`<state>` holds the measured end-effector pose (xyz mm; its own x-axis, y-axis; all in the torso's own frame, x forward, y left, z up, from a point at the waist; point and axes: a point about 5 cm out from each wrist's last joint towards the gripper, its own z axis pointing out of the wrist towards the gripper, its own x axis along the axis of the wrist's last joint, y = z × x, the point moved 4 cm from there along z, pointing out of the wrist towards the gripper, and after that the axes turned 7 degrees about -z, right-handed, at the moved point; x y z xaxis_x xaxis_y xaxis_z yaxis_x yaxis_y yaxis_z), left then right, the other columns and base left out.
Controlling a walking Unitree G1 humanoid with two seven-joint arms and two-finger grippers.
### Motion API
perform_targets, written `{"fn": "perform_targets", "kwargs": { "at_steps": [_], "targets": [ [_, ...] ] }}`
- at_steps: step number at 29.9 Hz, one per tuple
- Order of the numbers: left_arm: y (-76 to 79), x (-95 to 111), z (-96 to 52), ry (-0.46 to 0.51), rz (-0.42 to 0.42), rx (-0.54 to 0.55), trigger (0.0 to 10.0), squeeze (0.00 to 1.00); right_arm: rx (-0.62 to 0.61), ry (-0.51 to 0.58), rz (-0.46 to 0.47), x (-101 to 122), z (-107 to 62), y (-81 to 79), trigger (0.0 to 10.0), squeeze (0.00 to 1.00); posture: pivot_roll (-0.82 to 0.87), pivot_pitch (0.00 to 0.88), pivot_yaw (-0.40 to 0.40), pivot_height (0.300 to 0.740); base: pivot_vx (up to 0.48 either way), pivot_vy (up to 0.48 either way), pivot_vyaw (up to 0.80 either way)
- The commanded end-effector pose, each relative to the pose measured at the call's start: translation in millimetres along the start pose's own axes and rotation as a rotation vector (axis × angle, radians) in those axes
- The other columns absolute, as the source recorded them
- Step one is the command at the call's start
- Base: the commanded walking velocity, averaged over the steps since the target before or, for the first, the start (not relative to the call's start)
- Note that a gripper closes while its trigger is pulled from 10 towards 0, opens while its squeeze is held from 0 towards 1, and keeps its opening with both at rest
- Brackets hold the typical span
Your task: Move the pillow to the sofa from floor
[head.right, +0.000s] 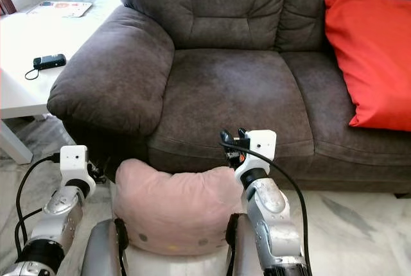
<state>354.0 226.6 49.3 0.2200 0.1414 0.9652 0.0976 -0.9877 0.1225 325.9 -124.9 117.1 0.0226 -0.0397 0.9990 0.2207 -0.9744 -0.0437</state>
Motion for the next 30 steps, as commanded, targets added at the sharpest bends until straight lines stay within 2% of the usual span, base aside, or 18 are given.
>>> {"fn": "perform_targets", "kwargs": {
  "at_steps": [1, 4, 11, 21, 28, 29, 30],
  "targets": [
    [-3.9, -4.8, 1.2, -0.039, -0.037, 0.003, 10.0, 1.00, 0.001, 0.036, -0.004, 14.2, -2.1, -2.2, 10.0, 0.00, 0.00, 0.000, -0.027, 0.487, 0.000, 0.000, 0.00],
    [-9.4, -16.7, 1.2, -0.103, -0.055, -0.001, 10.0, 1.00, 0.010, 0.065, -0.007, 31.2, -6.5, -4.7, 10.0, 0.00, -0.02, 0.033, -0.047, 0.487, 0.000, 0.000, 0.00],
    [-16.0, -23.0, 0.0, -0.131, -0.087, 0.011, 10.0, 1.00, 0.041, 0.090, 0.003, 55.6, -12.8, -10.7, 10.0, 0.00, -0.01, 0.091, -0.082, 0.487, 0.000, 0.000, 0.00],
    [-9.5, -28.3, -1.5, -0.134, -0.111, -0.039, 10.0, 1.00, 0.082, 0.096, 0.014, 69.5, -14.1, -22.8, 10.0, 0.00, -0.02, 0.122, -0.093, 0.487, 0.000, 0.000, 0.00],
    [1.4, -33.6, -2.7, -0.136, -0.055, -0.073, 10.0, 1.00, 0.064, 0.069, 0.013, 65.6, -17.6, -19.0, 10.0, 0.00, -0.03, 0.132, -0.094, 0.487, 0.000, 0.000, 0.00],
    [2.0, -31.4, -2.3, -0.118, -0.049, -0.067, 10.0, 0.95, 0.059, 0.064, 0.011, 64.3, -17.7, -18.1, 10.0, 0.00, -0.03, 0.125, -0.092, 0.487, 0.000, 0.000, 0.00],
    [2.4, -27.5, -1.9, -0.092, -0.029, -0.061, 10.0, 0.13, 0.058, 0.060, 0.011, 63.9, -17.8, -17.8, 10.0, 0.00, -0.03, 0.123, -0.092, 0.487, 0.000, 0.000, 0.00]
  ]
}}
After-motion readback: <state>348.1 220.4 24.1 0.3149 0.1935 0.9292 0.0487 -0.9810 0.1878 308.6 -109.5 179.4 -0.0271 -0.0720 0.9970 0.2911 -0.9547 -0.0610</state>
